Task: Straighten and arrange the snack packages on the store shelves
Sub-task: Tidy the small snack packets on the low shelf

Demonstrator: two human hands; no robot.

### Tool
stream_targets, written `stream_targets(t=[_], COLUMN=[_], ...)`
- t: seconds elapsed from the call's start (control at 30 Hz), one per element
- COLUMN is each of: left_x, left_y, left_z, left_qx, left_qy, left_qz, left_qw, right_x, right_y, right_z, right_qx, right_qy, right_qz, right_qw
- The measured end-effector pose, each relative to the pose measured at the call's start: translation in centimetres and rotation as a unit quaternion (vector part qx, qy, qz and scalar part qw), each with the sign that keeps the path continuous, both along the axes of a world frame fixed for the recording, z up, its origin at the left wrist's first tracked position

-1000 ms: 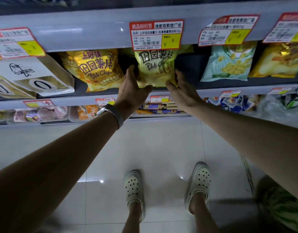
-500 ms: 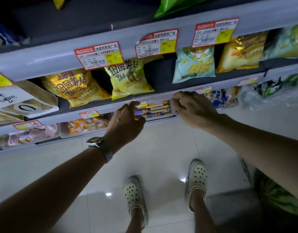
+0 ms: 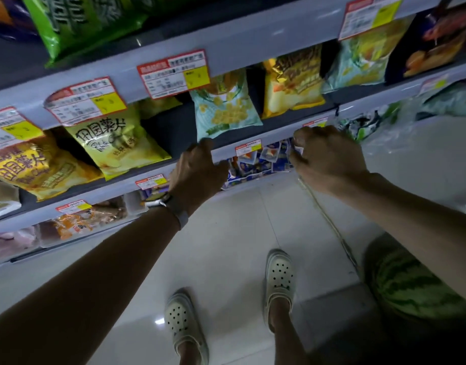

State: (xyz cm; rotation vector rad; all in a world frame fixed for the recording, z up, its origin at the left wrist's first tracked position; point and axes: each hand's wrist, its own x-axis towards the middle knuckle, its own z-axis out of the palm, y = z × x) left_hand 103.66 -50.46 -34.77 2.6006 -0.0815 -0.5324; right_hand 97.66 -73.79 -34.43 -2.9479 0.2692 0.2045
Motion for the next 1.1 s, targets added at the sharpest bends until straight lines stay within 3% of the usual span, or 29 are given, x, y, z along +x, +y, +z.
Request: stream_targets(t=[0.2,0.37,0.8,0.97,1.1], left_x=[3.6,5.2,6.8,7.3,7.0], left_y=[-3.1,-3.8,-3.8,-3.6,-4.1], left_z=[-1.9,-3.0,-4.2,-5.2,-6.6], left_qx=[-0.081,-0.125,-0.209,-0.245,-0.239], left_qy=[-0.002,-0.005,-0.037,-0.055,-0.064], left_qz=[0.182,0.238,0.25,0.246,0.25], left_qw=[0.98,0.963,0.944,0.936,0.936], right_x=[2.7,5.6,9.3,11.1,12.4], right_y=[-4.4,-6.5,-7.9,-6.4,-5.7], right_z=[-1.3,-2.8,-4.8,-5.2,-5.2], right_qx=[0.119,0.267,0.387,0.442,0.397], right_qy=[0.009,-0.005,-0.015,-0.042,-0.026], right_qz=[-0.098,-0.166,-0.211,-0.259,-0.276], right_qw=[0.988,0.949,0.898,0.858,0.875])
